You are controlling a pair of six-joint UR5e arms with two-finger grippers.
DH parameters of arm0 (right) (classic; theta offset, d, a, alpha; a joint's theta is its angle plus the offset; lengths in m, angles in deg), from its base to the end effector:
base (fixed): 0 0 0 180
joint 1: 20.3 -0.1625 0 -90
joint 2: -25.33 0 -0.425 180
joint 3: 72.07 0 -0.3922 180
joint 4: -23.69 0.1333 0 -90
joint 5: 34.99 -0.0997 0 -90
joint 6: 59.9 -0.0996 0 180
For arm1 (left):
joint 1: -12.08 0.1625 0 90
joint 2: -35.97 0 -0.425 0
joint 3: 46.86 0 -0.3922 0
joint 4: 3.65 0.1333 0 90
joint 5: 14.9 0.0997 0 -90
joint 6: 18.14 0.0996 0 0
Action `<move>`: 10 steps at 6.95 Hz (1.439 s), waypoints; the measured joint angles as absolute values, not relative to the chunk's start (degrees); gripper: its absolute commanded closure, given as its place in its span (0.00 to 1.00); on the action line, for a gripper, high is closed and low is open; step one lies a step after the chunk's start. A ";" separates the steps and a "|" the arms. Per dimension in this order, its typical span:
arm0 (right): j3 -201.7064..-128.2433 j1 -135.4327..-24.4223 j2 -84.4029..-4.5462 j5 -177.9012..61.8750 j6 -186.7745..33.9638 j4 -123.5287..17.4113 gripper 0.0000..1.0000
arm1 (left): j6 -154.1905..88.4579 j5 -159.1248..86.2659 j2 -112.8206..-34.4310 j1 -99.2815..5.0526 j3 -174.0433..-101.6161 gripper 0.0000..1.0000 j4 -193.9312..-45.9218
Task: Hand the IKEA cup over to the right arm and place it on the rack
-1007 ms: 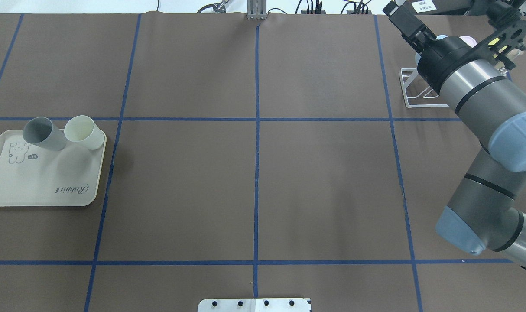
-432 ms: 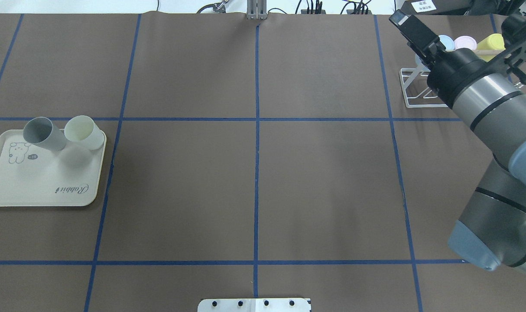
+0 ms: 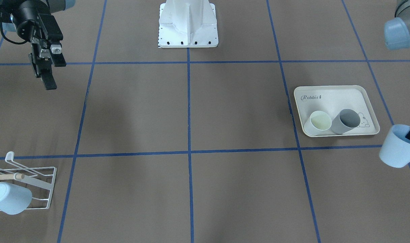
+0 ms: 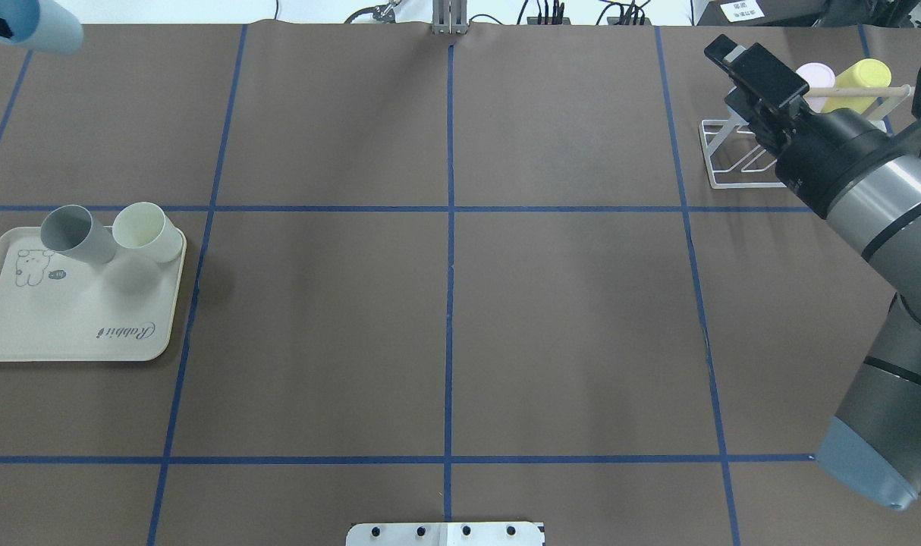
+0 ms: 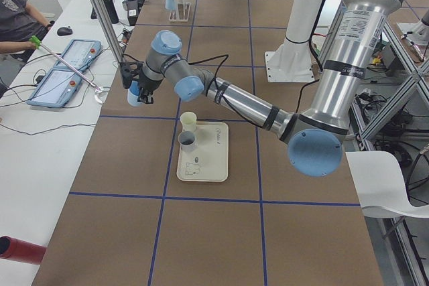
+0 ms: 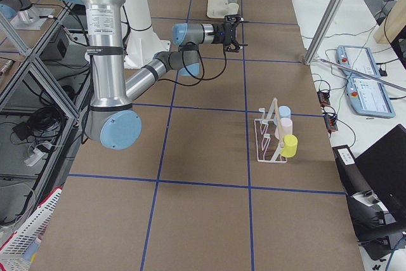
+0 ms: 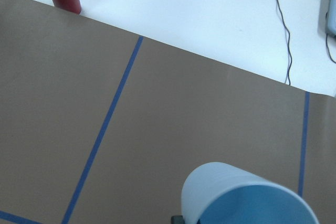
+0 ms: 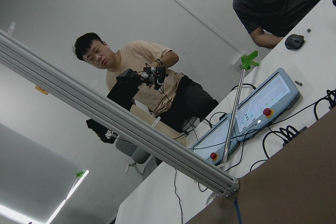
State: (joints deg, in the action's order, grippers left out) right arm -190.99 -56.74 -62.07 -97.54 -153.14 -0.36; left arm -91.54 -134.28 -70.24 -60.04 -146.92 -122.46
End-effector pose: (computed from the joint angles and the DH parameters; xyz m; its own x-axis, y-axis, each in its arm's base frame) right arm -0.2381 -0.3986 0.2717 -0.1550 -0.0521 0.9865 -0.8875 0.4461 -0.1159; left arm 0.1034 -0.5956 0.3649 0.3701 -0.3363 -0.8660 0.6262 0.7789 -0.0349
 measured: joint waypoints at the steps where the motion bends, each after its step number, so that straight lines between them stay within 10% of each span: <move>1: -191.16 -56.11 -63.78 -97.78 -154.26 2.72 0.00 | -99.24 -132.33 -71.13 -57.06 -147.35 1.00 -126.74; 10: -189.52 -44.37 -60.87 -102.40 -166.61 13.54 0.00 | -138.45 -116.81 -78.58 -34.45 -154.37 1.00 -146.71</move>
State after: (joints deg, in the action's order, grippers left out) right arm -189.52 -44.37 -60.87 -102.40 -166.61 13.54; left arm -138.45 -116.81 -78.58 -34.45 -154.37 -146.71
